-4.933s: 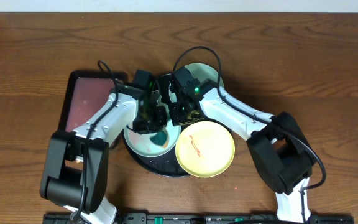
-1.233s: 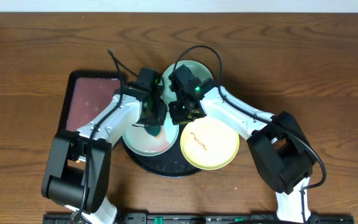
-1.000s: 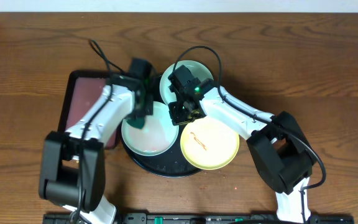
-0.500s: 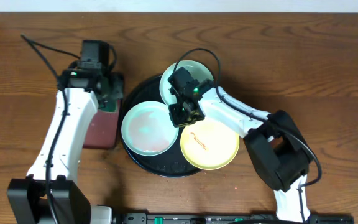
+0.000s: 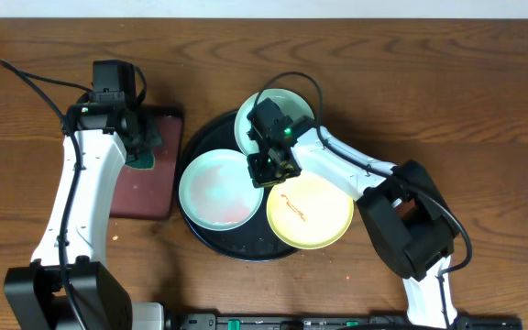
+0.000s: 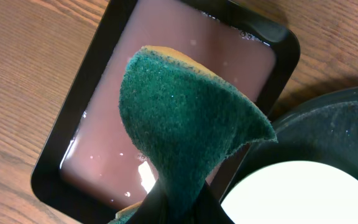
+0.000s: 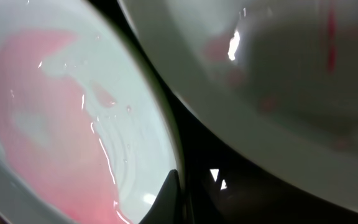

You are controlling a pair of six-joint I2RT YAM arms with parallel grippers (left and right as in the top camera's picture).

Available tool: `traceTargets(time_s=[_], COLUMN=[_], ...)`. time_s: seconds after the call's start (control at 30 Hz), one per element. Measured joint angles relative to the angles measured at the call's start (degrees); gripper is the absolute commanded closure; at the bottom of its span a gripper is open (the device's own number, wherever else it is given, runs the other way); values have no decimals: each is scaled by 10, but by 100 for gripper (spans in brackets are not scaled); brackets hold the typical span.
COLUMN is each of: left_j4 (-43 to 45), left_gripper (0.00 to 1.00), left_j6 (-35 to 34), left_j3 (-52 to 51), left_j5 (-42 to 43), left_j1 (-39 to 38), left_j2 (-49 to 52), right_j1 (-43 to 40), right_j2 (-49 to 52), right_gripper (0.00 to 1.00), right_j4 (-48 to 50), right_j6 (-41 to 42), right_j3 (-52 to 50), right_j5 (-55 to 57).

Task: Clean dirty plates on tray and stack at the side
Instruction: 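Return the sponge to the water tray with the left gripper, then lift the top green plate with the right gripper and place it on the table right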

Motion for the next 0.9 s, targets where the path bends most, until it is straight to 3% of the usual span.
traceTargets(time_s=[0.27,0.53,0.9], left_j4=[0,0,0], left_gripper=[93,93,93], left_j6=[0,0,0], left_j3=[-1,-6,-6], left_j5=[0,0,0], left_j1=[0,0,0], left_j2=[0,0,0], right_j1=[33,74,173], right_j2=[-56,-152,-205], right_gripper=[99,99,99], right_j4=[-16,-34,-42], right_j6=[-31,-54,-78], right_j3=[9,14,14], right_j5=[98,308,572])
